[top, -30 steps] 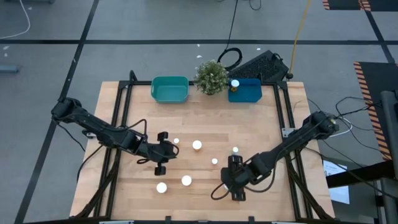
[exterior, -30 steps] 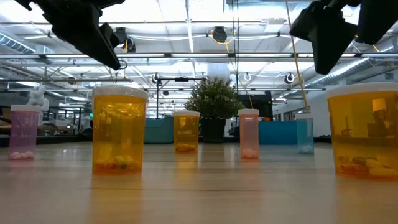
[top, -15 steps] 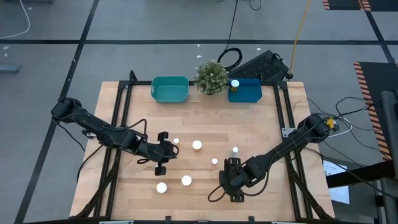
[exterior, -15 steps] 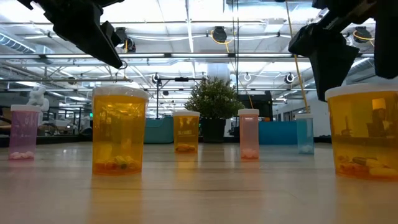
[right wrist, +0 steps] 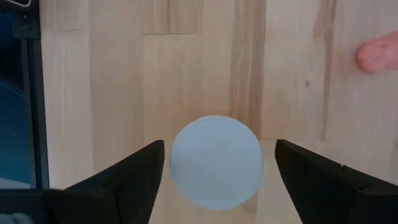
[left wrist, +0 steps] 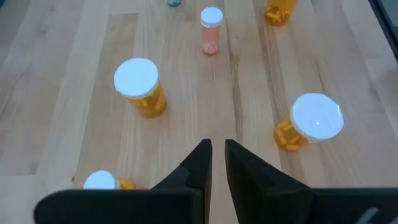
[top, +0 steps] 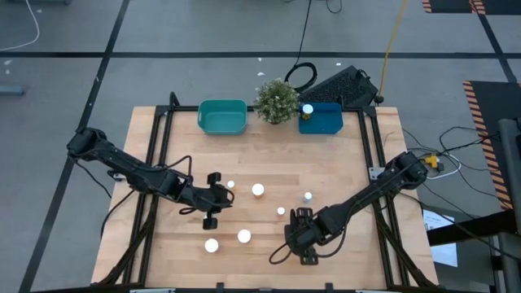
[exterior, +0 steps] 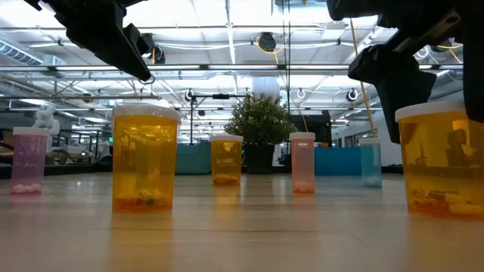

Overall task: Pick and place medicine bottles into bin by pill shape (circle, oval)
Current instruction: Put the large orange pill bottle into the blue bin

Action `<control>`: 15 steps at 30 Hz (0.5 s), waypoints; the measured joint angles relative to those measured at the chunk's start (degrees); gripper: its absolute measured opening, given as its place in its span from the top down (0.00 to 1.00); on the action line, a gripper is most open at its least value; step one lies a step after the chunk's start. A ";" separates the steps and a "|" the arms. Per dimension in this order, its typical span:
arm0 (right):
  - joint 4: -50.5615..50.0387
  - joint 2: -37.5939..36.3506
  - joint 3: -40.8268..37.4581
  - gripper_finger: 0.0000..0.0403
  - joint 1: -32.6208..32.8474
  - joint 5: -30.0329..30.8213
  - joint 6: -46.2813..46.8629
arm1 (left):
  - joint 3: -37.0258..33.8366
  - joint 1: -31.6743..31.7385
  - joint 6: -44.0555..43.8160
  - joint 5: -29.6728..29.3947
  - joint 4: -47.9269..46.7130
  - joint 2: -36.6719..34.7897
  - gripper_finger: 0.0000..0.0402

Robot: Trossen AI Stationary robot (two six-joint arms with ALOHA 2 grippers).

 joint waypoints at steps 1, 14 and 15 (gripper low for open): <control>-0.03 0.01 0.00 0.26 -0.06 0.04 0.00 | 0.00 0.00 0.02 0.00 0.00 0.00 0.88; -0.22 -0.01 -0.01 0.35 -0.38 0.07 -0.84 | 0.00 0.00 0.44 -0.35 -0.02 0.00 0.88; -0.23 -0.01 -0.01 0.38 -0.36 0.02 -0.84 | 0.00 0.00 0.42 -0.35 -0.02 0.00 0.88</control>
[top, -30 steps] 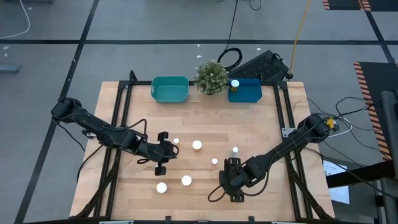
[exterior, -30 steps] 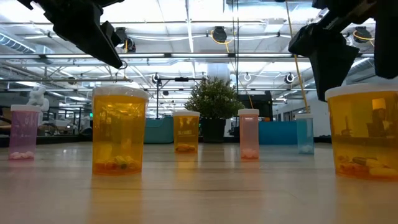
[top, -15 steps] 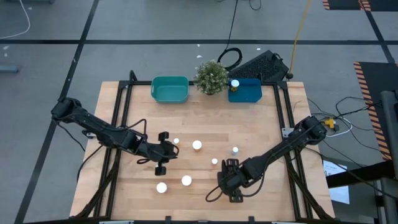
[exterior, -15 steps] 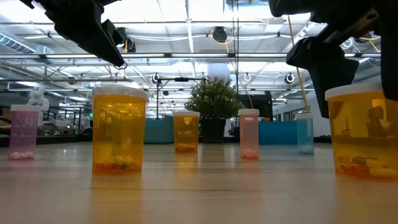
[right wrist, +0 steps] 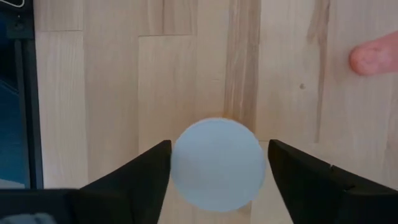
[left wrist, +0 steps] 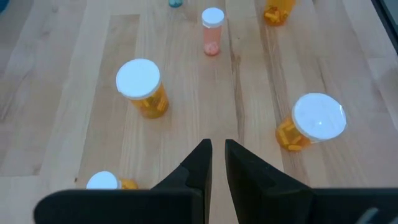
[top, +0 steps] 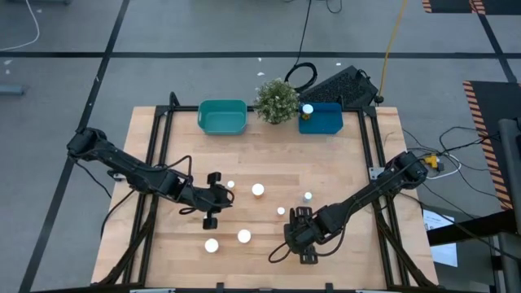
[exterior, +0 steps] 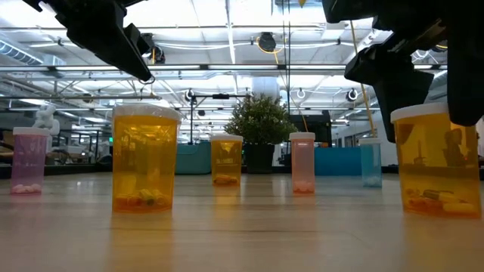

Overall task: Pick and place medicine bottles into bin by pill shape (circle, oval)
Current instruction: Put the large orange pill bottle into the blue bin

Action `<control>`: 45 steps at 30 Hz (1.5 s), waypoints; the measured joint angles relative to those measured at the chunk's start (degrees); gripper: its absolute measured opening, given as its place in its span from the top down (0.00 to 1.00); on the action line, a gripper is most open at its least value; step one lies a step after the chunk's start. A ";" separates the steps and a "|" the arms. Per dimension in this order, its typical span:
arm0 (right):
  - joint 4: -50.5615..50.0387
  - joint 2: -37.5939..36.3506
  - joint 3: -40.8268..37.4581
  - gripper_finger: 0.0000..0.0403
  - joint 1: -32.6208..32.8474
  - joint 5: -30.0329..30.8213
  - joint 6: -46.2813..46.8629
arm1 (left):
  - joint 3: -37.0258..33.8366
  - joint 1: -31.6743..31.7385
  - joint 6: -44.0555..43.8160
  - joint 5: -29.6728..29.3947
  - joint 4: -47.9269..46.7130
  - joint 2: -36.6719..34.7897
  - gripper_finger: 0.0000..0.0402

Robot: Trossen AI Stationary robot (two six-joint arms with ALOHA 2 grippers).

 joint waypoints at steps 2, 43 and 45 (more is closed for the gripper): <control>-0.01 0.00 0.00 0.42 0.00 -0.09 -0.01 | 0.00 0.00 0.01 -0.02 0.02 0.00 0.88; -19.65 -32.33 -0.02 0.47 -39.96 -0.44 -30.21 | 0.02 0.55 5.52 -0.11 -0.01 0.00 0.88; -19.63 -32.23 -0.02 0.47 -45.63 -2.23 -33.56 | 0.02 1.08 5.60 -0.11 0.00 0.00 0.88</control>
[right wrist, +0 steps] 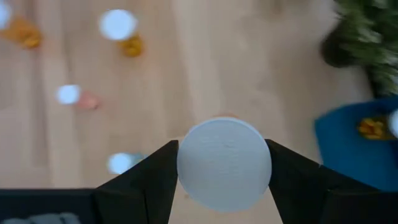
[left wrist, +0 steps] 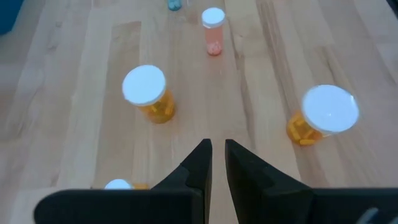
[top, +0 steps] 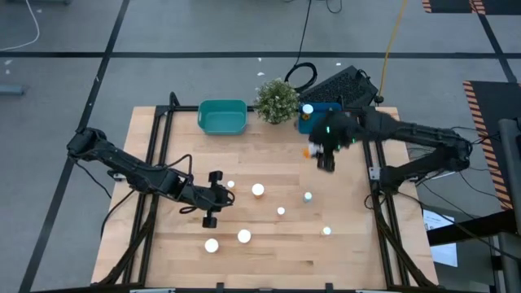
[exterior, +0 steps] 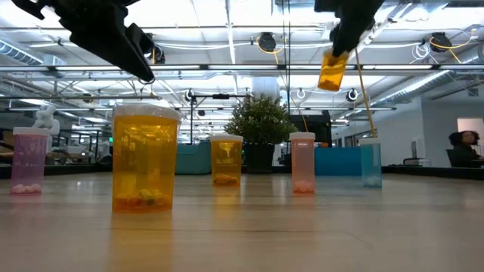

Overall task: Pick and place medicine bottles into bin by pill shape (circle, oval)
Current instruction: Put the large orange pill bottle into the blue bin

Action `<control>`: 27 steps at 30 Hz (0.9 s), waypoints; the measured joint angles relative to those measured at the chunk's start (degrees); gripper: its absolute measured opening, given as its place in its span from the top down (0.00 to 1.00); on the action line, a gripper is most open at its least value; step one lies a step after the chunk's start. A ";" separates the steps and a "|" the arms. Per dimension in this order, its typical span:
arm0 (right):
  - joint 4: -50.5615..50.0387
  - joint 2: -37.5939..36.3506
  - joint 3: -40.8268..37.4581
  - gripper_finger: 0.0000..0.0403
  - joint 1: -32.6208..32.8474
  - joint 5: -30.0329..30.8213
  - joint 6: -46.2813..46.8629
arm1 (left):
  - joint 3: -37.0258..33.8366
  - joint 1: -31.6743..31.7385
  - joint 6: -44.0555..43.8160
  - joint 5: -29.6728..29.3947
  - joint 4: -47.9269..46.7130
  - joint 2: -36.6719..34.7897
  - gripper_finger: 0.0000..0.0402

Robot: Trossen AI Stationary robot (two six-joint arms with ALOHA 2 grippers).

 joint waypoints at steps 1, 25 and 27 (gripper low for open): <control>0.06 0.08 -0.02 0.47 -2.80 -1.29 -1.49 | 0.00 0.31 0.00 0.00 0.00 0.00 0.88; 3.52 20.65 7.90 0.47 -41.98 -6.94 -22.98 | 0.00 4.83 1.49 0.04 -0.02 -0.02 0.88; 3.41 22.79 9.14 0.47 -43.34 -6.92 -23.15 | 0.00 4.83 1.49 0.04 -0.02 -0.02 0.88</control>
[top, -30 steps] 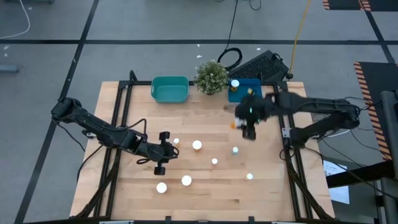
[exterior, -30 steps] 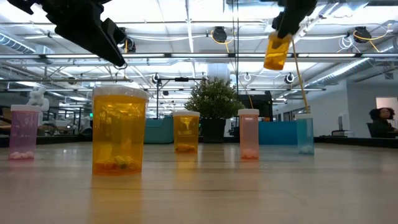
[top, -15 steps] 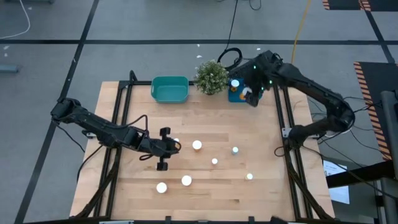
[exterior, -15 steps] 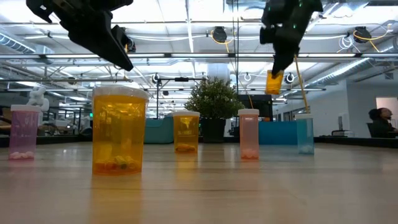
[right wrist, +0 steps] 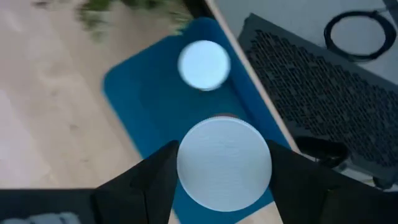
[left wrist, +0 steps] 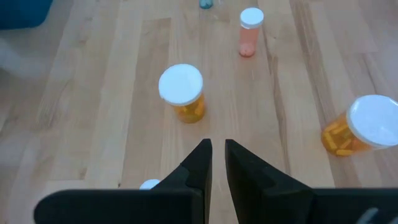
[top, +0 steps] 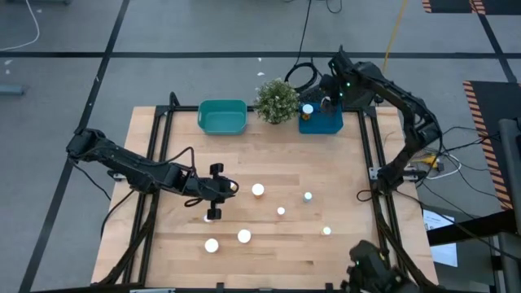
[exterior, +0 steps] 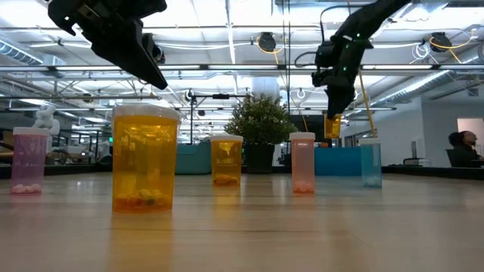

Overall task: Pick and place medicine bottles into bin by pill shape (circle, oval)
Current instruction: Put the large orange pill bottle into the blue bin

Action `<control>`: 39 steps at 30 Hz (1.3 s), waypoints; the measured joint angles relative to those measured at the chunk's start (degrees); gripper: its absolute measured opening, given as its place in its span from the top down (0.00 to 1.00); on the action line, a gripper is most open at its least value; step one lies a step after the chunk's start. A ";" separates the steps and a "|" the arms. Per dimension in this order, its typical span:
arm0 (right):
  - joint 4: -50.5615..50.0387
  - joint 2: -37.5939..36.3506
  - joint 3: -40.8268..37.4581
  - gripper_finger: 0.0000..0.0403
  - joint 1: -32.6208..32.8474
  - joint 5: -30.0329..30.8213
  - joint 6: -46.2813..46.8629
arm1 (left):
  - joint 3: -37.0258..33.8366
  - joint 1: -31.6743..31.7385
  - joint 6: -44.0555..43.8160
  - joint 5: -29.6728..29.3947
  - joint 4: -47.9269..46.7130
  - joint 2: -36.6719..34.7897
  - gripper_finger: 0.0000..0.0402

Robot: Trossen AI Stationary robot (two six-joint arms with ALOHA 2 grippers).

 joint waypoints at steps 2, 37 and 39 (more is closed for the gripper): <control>-0.18 1.52 0.30 0.47 -1.13 0.06 -0.33 | 0.00 0.00 0.00 0.00 0.00 0.00 0.88; 1.40 8.67 0.14 0.47 -4.86 4.46 1.58 | 0.00 0.00 -1.05 0.04 0.00 0.00 0.88; 2.19 8.65 -0.56 0.47 -4.86 3.84 2.62 | 0.00 0.00 -1.07 0.04 0.00 0.00 0.88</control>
